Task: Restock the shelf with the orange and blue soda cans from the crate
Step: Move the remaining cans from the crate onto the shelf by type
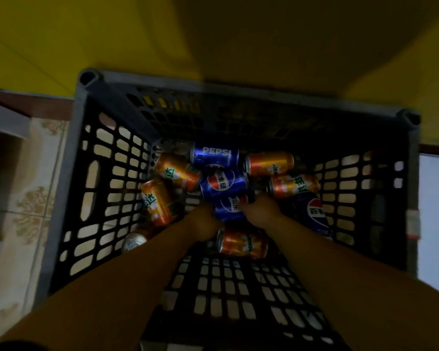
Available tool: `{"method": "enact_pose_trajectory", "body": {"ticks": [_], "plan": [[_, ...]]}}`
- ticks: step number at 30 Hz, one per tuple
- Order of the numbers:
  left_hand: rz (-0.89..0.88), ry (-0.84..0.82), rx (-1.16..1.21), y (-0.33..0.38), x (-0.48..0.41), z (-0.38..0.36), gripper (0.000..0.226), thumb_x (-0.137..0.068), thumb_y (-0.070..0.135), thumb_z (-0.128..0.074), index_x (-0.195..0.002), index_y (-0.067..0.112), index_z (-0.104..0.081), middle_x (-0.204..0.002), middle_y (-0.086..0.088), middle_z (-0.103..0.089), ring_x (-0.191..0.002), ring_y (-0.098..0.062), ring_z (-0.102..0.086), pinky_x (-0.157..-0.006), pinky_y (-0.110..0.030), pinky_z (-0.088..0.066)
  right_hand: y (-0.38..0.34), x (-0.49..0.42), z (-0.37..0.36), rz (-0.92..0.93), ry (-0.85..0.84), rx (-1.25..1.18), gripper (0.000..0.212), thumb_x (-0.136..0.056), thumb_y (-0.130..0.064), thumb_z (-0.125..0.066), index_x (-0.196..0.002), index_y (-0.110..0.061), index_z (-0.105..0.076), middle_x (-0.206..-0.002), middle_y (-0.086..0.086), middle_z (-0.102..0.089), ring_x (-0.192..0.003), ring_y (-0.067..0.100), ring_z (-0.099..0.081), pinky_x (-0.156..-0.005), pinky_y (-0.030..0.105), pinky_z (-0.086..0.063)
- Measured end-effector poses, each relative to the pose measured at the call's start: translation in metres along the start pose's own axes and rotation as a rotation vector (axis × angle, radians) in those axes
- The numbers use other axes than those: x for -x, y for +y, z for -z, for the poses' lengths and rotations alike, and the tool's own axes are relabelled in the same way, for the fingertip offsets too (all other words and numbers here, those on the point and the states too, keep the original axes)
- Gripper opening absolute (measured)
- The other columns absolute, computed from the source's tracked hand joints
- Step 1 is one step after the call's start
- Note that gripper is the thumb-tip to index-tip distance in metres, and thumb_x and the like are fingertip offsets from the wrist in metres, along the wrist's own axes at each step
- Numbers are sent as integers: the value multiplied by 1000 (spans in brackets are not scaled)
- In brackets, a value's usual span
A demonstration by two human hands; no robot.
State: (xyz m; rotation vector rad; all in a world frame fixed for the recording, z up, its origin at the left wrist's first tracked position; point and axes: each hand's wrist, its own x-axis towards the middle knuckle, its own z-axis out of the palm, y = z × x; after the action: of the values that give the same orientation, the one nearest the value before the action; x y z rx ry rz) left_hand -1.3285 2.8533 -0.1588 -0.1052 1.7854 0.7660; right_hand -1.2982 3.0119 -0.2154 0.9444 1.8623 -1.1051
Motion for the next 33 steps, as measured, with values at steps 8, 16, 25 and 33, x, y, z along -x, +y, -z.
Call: {"method": "enact_pose_trajectory", "body": {"ticks": [8, 16, 25, 33], "plan": [[-12, 198, 455, 9, 36, -9, 21, -86, 2, -64, -95, 20, -59, -94, -3, -67, -77, -11, -61, -67, -19, -50, -2, 42, 0, 7, 164, -568, 52, -86, -34, -70, -127, -9, -50, -117, 8, -64, -102, 25, -64, -88, 43, -55], [-236, 262, 463, 58, 134, -21, 43, -85, 5, -64, -116, 24, -43, -102, 1, -61, -84, -8, -60, -66, -22, -47, -36, 174, 61, 194, 409, -845, 21, -86, -21, -67, -98, -18, -50, -100, 7, -62, -89, 23, -66, -78, 43, -58], [-682, 117, 351, 149, 306, -34, 68, -77, 4, -74, -134, 22, -41, -108, 11, -60, -91, -3, -63, -71, -15, -53, -54, 378, 152, 642, 586, -990, 27, -85, -13, -70, -106, -16, -53, -113, 16, -62, -87, 20, -62, -66, 27, -48], [-1030, -42, 458, 219, 463, -106, 59, -55, 15, -73, -110, 23, -53, -113, -5, -66, -93, -18, -66, -77, -31, -52, -14, 566, 187, 955, 673, -1078, 42, -90, -25, -65, -128, -20, -49, -109, 6, -68, -90, 16, -67, -82, 39, -55]]}}
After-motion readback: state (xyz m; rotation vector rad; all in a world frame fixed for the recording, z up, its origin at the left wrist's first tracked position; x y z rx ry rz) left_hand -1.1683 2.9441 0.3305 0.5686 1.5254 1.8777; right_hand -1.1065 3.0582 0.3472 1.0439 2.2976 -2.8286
